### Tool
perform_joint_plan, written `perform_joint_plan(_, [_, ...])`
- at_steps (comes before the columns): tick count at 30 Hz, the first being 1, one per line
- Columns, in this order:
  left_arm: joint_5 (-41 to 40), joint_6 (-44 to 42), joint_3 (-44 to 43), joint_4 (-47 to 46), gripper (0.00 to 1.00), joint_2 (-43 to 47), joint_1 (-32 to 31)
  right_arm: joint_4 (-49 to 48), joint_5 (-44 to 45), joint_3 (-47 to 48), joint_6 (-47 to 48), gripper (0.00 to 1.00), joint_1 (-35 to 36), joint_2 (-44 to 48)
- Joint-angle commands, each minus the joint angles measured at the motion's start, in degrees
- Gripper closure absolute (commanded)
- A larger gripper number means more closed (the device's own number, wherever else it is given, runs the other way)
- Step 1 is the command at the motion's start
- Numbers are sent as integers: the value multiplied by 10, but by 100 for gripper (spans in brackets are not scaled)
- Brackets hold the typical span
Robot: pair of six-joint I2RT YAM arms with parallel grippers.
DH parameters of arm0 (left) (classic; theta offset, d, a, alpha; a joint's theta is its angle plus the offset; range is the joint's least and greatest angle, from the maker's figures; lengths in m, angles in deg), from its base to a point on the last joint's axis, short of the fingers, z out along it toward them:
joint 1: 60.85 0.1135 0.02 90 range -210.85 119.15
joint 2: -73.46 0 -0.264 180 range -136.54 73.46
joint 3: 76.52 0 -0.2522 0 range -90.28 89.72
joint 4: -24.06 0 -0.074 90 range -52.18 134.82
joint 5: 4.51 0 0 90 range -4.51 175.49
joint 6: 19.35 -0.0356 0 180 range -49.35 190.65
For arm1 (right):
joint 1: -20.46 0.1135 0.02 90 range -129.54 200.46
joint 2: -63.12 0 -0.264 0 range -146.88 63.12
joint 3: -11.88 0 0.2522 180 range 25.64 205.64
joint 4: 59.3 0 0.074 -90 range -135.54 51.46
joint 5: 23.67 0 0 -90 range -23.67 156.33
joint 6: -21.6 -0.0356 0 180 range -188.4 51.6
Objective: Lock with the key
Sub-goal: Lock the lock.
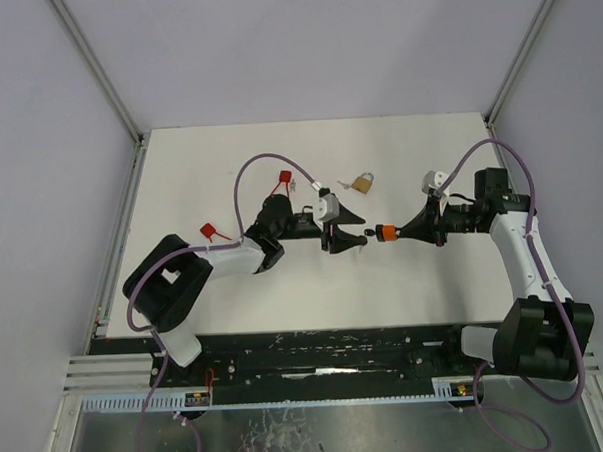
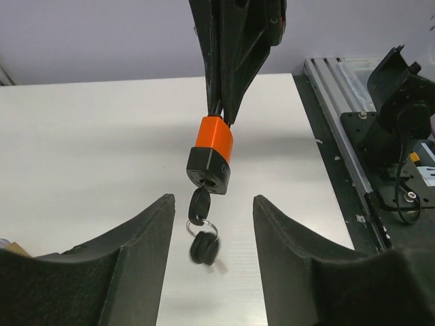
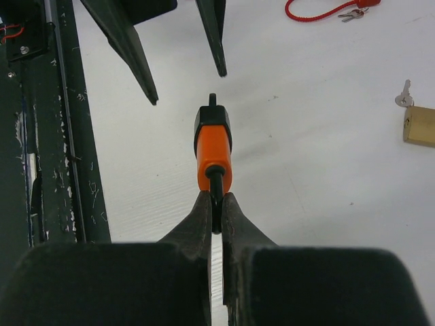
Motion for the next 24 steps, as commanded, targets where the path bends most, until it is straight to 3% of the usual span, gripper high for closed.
perform_joint_plan(1, [-25, -64, -45, 100, 55, -13, -24, 17, -50, 19, 33, 100, -2, 17])
perform_joint_plan(15, [-32, -96, -101, 210, 67, -39, -32, 30, -57, 19, 51, 100, -2, 18])
perform_joint_plan(18, [-25, -99, -106, 220, 73, -40, -32, 31, -58, 18, 52, 100, -2, 18])
perform_joint_plan(24, [-30, -100, -104, 216, 71, -35, -32, 33, -55, 16, 58, 100, -2, 16])
